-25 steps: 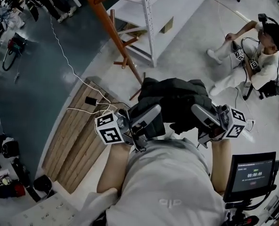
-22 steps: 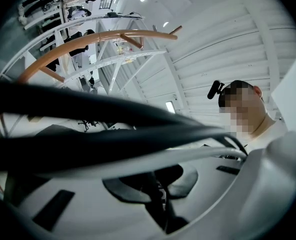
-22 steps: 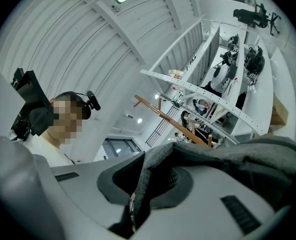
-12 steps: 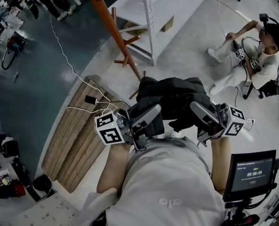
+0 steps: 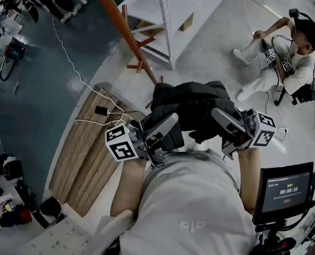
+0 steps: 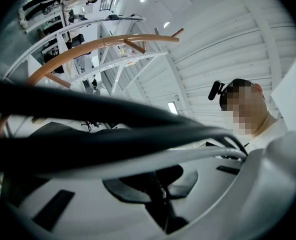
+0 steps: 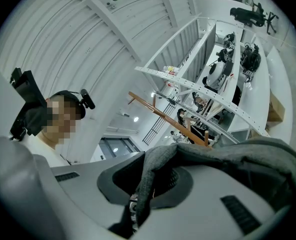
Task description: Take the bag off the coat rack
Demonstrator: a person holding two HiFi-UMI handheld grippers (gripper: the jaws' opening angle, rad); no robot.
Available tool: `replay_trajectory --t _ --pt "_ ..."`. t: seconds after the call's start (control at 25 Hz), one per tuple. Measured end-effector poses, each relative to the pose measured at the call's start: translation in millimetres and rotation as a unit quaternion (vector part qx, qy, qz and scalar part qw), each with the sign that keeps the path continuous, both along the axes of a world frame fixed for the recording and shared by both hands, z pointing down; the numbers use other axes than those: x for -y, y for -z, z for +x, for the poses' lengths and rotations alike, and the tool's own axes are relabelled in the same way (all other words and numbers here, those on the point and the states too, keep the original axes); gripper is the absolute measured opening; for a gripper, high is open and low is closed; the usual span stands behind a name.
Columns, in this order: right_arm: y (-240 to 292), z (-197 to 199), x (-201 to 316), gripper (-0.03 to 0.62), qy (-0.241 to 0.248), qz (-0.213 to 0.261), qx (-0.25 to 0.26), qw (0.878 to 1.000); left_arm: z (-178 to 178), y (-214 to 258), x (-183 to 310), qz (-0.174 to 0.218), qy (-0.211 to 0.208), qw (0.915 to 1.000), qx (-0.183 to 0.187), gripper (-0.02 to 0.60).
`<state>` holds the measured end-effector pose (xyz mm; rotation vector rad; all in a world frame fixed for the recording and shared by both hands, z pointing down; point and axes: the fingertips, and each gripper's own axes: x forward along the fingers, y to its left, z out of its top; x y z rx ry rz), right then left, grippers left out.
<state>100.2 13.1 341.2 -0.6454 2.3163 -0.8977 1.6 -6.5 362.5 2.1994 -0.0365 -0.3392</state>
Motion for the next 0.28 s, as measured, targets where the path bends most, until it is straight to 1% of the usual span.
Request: replay_trajectory --t 0.28 --pt "-0.3 -4.7 5.6 0.040 0.007 -0.001 -0.001 1.000 -5.4 -0.6 2.3 -0.001 0.007 1.0000 0.000 0.034"
